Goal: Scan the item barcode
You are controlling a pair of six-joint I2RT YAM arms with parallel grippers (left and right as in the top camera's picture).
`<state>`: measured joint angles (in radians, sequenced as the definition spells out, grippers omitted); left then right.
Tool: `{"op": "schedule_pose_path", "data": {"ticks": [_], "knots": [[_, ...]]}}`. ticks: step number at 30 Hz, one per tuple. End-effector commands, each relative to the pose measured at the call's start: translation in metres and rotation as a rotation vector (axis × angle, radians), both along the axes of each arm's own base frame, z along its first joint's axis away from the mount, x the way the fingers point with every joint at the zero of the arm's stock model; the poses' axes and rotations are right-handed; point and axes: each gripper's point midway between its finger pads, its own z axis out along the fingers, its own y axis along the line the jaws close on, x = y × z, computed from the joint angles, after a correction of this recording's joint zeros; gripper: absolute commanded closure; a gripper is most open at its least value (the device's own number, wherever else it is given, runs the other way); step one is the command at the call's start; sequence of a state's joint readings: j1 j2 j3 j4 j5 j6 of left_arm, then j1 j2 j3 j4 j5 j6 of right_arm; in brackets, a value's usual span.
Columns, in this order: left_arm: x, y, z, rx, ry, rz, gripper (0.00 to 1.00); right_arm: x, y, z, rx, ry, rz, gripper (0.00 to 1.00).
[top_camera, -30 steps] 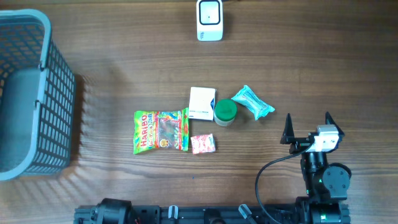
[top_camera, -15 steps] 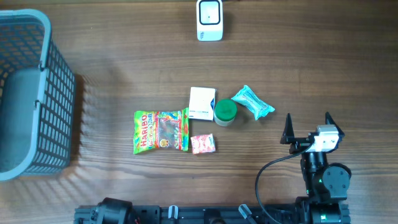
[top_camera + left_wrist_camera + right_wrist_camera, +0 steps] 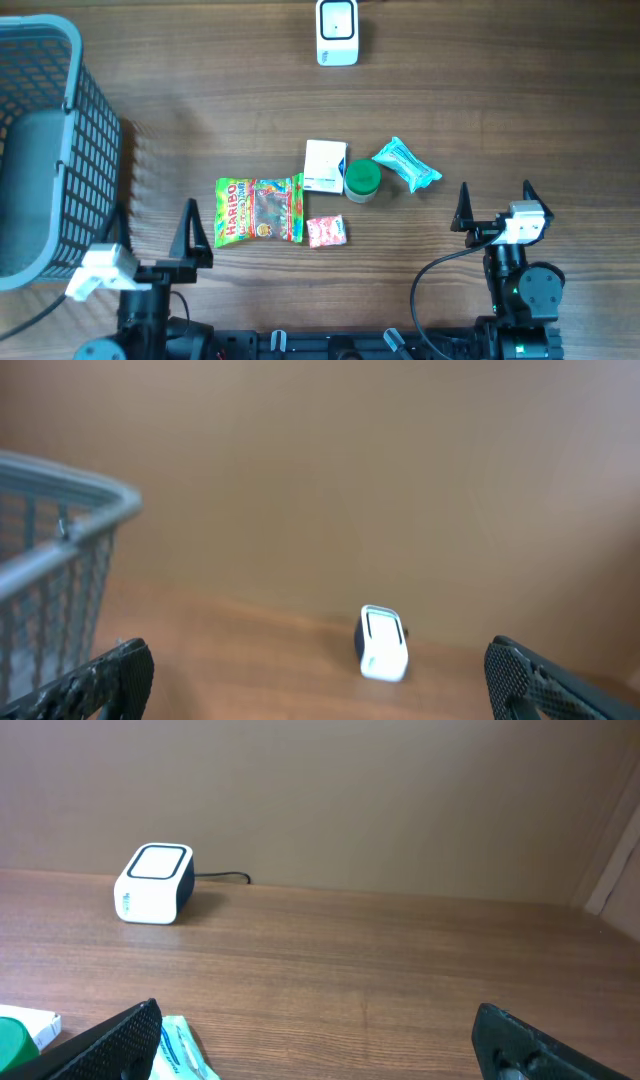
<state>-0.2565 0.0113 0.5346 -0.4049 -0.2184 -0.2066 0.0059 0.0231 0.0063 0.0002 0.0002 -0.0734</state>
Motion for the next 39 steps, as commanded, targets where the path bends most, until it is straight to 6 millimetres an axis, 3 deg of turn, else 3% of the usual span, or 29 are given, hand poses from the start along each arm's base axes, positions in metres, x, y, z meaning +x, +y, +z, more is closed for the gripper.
{"op": "schedule_pose_path", "data": {"ticks": [1,4,14,19,24,27,28,35,38,39], "knots": [[0.004,0.000,-0.032,-0.075,0.118,0.000,0.00,0.000,0.002,0.001,-0.005,-0.003,0.012,0.00],[0.002,0.017,-0.065,-0.016,0.246,0.107,0.00,0.000,0.002,0.001,-0.005,-0.003,0.012,0.00],[0.034,0.006,-0.113,-0.021,0.254,0.088,0.00,0.000,0.002,0.001,-0.005,-0.003,0.012,0.00],[0.026,0.008,-0.150,0.028,0.410,0.095,0.00,0.000,0.002,0.001,-0.005,-0.003,0.012,0.00],[-0.004,0.016,-0.212,0.117,0.688,0.107,0.00,0.000,0.002,0.001,-0.007,-0.004,0.010,0.00],[-0.013,0.018,-0.225,0.138,0.751,0.110,0.00,-0.003,-0.034,0.005,-0.422,0.018,-0.195,0.00],[-0.013,0.018,-0.225,0.138,0.752,0.110,0.00,-0.003,-0.034,0.005,-0.636,0.038,-0.190,0.00],[-0.013,0.018,-0.225,0.138,0.752,0.110,0.00,-0.003,-0.034,0.005,-1.528,0.126,-0.152,0.00],[-0.013,0.018,-0.225,0.138,0.752,0.110,0.00,-0.003,-0.034,0.005,-2.018,0.177,-0.116,0.00],[-0.013,0.018,-0.225,0.138,0.752,0.110,0.00,-0.003,-0.032,0.007,-2.038,0.162,-0.113,0.00]]}}
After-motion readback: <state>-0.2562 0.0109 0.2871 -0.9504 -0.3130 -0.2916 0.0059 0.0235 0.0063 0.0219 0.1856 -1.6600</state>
